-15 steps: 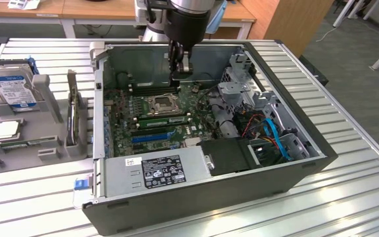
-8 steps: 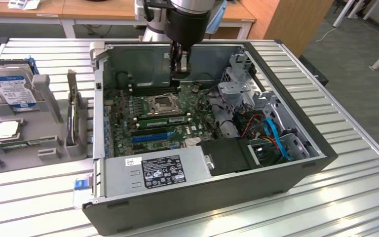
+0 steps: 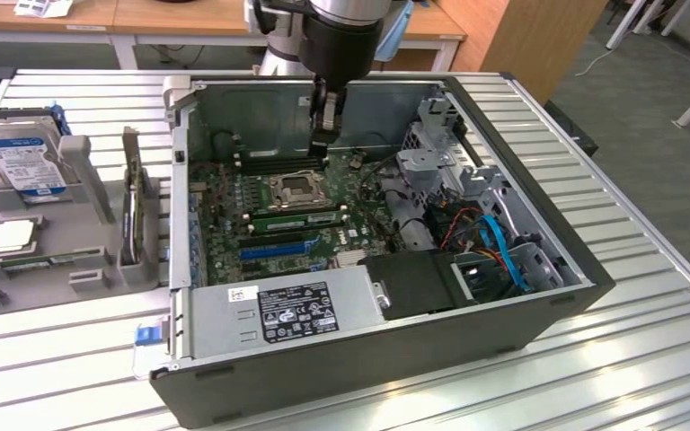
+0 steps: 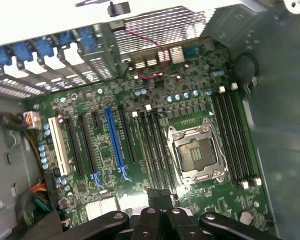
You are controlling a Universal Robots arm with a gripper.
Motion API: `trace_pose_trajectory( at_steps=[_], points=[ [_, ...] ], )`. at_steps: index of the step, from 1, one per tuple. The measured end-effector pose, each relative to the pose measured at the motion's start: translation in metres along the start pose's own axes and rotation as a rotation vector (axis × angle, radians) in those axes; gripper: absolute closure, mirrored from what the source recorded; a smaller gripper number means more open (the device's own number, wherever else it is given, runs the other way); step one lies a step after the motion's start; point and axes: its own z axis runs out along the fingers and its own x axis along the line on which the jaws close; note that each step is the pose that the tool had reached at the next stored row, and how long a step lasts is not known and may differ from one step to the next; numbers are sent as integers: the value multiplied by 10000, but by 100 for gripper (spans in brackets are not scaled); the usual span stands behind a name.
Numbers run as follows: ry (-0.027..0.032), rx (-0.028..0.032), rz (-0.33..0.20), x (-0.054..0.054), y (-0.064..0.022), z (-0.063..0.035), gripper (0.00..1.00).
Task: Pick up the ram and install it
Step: 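Press down the ram until it locks into place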
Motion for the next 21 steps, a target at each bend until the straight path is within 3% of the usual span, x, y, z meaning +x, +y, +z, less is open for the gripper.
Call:
trace_pose_trajectory(
  at_steps=[21],
  points=[
    [-154,97,3141,0,0,0,90]
  ],
)
